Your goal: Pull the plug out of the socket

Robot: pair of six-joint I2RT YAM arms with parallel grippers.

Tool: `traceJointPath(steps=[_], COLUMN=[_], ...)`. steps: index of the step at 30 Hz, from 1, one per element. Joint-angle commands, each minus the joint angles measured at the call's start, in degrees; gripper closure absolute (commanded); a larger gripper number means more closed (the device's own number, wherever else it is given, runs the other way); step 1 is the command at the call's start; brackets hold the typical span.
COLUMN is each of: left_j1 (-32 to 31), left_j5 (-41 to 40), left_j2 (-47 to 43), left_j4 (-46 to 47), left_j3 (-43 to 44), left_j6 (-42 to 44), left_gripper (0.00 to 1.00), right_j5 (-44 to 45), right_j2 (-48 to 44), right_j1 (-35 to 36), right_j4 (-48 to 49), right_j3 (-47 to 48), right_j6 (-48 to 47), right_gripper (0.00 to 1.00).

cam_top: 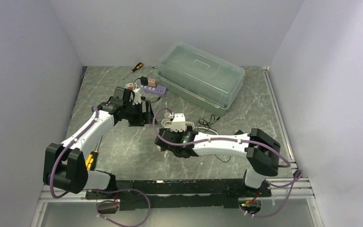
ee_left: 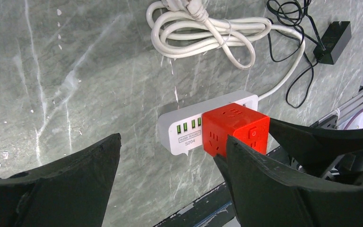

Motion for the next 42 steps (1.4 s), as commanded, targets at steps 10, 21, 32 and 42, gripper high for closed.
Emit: traceJointPath(steps=[10, 21, 32, 42], left_j1=[0.06, -0.12, -4.02, -7.64], left_j5=[1.80, 7.65, 15.98, 23.92], left_j2=[-0.97, 1.92, 9.16, 15.51], left_j4=[1.17, 2.56, 4.42, 7.78], left_j3=[-0.46, -1.31, -1.88, -3.67], left_j6=[0.19, 0.04, -0.94, -3.42], left_gripper=[0.14, 0.14, 0.15, 0.21], right_j5=[7.12, 0.97, 2.82, 2.57], right_j2=[5.31, -8.18, -17.33, -20.28], right_j1=[0.23, -3.17, -3.67, -4.00], right_j4=[-7.65, 8.16, 17.35, 20.56], right_j3=[5.57, -10.50, -19.38, -21.59], right_j6=[6.75, 9.19, 11.78, 11.90], right_gripper=[0.34, 1.00, 1.00, 1.00])
